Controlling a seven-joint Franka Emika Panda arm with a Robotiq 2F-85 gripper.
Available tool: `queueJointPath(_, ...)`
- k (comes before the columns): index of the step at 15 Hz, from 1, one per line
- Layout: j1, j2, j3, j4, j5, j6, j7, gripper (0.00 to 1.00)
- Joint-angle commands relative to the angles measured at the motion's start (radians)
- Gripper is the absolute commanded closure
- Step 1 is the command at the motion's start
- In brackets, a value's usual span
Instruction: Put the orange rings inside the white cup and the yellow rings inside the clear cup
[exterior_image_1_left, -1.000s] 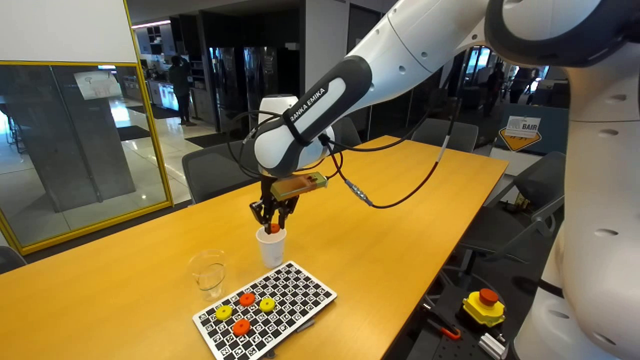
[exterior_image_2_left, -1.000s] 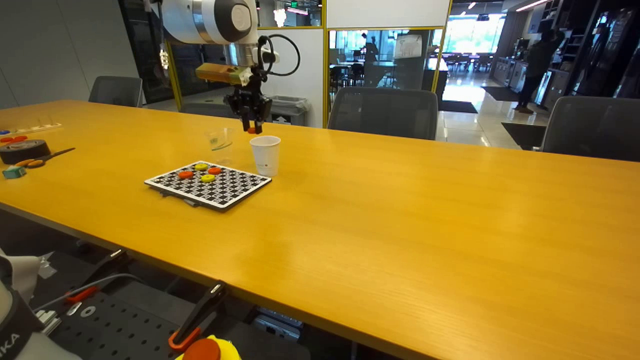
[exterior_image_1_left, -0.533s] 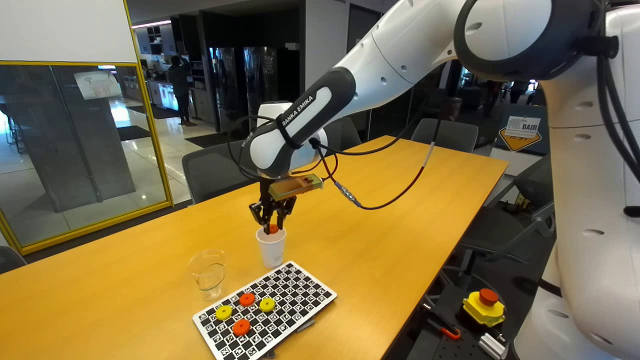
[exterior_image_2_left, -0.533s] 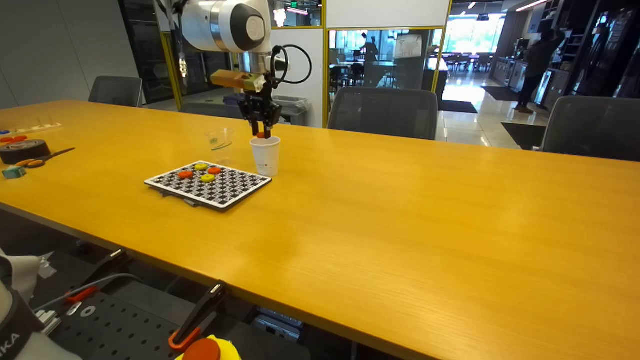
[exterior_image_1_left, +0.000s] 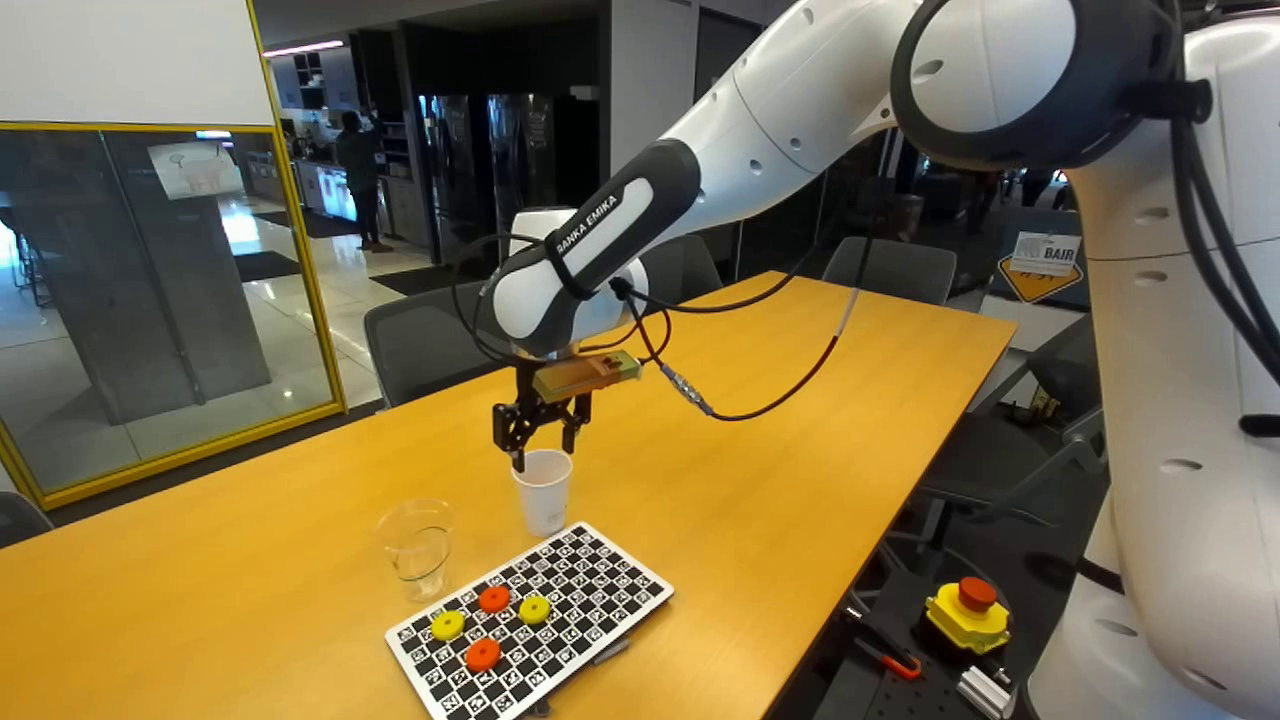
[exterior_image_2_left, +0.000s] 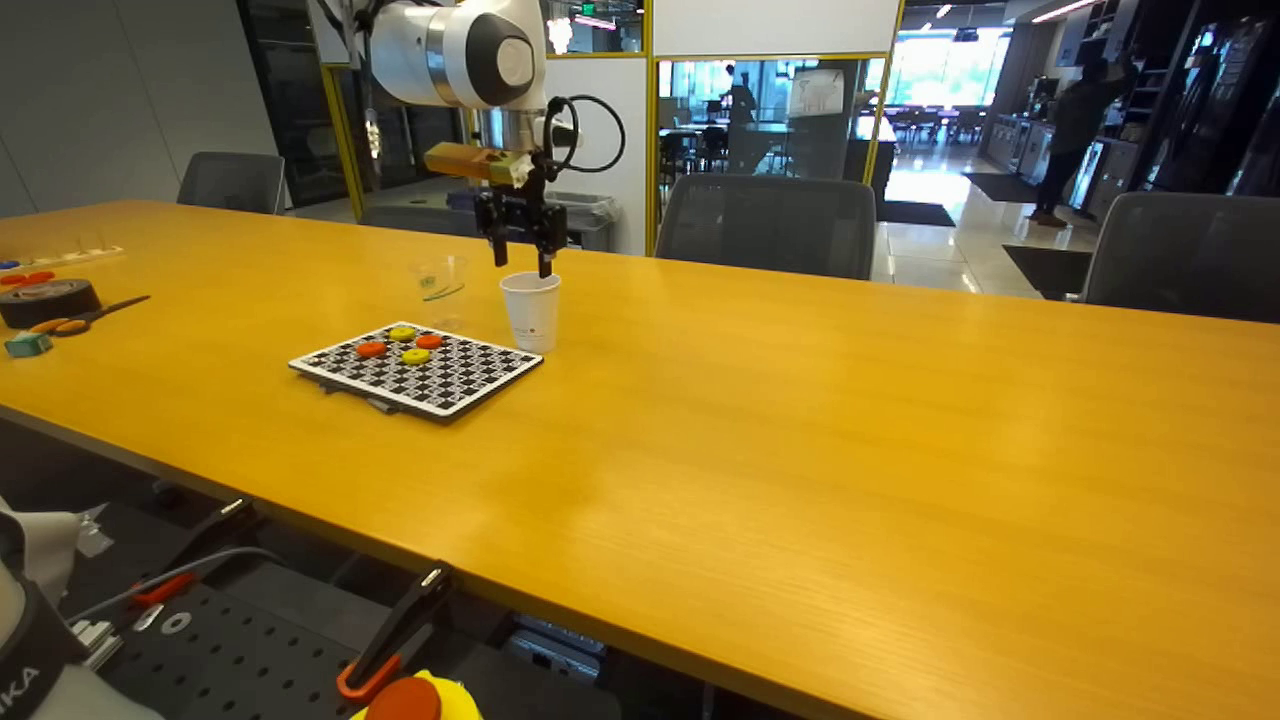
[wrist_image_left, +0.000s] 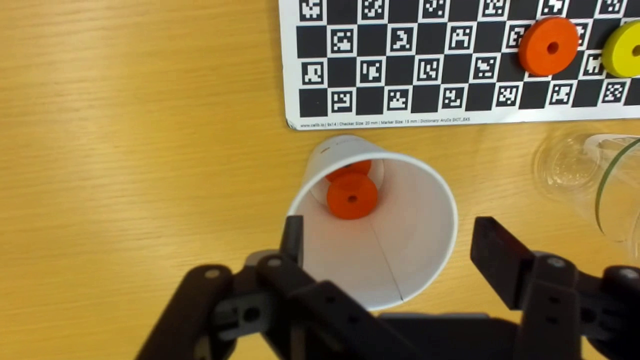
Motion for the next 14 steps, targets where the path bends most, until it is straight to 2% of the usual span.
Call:
queueJointPath(1,0.017,-0.029,0.009,-0.036,0.008,-0.005,-0.004,0.00)
queueJointPath(8,0.082,-0.107,0.051,-0.242,-0.001,0.090,0.020,0.00)
queueJointPath(14,0.099,-0.123,0.089,-0.321,0.019,0.126,-0.002,0.00)
